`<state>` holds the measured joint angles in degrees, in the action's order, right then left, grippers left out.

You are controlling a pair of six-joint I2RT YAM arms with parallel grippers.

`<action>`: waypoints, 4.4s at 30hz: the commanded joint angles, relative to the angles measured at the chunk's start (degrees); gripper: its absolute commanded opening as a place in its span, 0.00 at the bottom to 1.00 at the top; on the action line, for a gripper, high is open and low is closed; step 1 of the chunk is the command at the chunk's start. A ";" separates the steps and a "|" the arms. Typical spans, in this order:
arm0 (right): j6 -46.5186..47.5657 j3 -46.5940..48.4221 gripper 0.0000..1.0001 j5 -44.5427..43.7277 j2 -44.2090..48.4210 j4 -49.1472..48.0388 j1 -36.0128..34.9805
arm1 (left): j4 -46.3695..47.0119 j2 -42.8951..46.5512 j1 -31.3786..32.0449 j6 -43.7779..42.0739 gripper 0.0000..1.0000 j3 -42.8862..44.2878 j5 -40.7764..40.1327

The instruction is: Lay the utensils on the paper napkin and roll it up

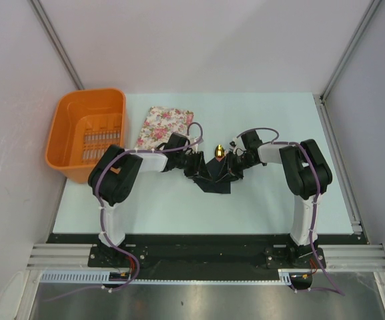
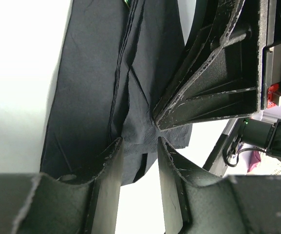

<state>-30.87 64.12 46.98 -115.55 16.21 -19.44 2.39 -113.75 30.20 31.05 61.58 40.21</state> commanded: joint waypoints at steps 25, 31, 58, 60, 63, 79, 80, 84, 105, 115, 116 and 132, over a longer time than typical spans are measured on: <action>0.02 0.31 0.18 0.48 -0.56 -0.30 -0.33 | 8.15 -0.68 1.09 4.46 0.41 0.11 0.58; -0.15 0.22 0.18 0.48 -0.73 -0.56 -0.42 | 7.28 -1.47 1.27 4.02 0.41 0.64 -0.12; -0.15 0.57 0.21 1.97 3.31 -0.83 -0.25 | 0.07 2.92 2.06 -0.81 0.00 1.17 -5.14; 0.02 0.57 0.21 2.32 4.36 -1.09 -0.07 | -0.37 3.19 2.06 -0.90 0.00 1.17 -5.31; 0.29 0.40 0.22 2.41 5.77 -1.35 0.45 | -0.98 3.28 2.06 -0.99 0.00 1.17 -6.02; 0.55 -0.05 0.19 0.48 1.74 -3.02 2.04 | -3.54 0.90 1.27 -2.04 0.00 2.58 -7.33; 0.38 -0.22 0.18 0.39 1.29 -3.63 1.95 | -3.54 0.90 1.27 -2.13 0.00 2.67 -7.33; 0.37 -0.40 0.17 0.04 -0.12 -4.78 2.04 | -3.80 0.81 0.83 -2.48 0.00 2.58 -7.42; 0.20 -1.54 0.15 -0.66 -1.52 -5.57 2.22 | 4.37 8.12 4.08 -3.20 0.29 -2.61 -1.53; -0.68 -2.07 0.09 -1.98 -0.21 -5.22 2.04 | 1.93 0.82 3.47 -1.60 0.12 -0.94 -4.25; -0.77 -1.89 0.09 -2.16 0.58 -5.22 2.04 | 1.30 0.38 3.38 -1.87 0.10 -0.85 -4.78; 4.07 7.95 0.09 -10.68 1.91 1.02 -0.25 | -1.95 -0.77 3.11 -3.19 0.01 0.12 -5.40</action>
<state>-28.42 70.04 38.37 -113.80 15.33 -19.22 1.74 -113.54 33.67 28.97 60.88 36.71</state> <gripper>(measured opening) 0.100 0.015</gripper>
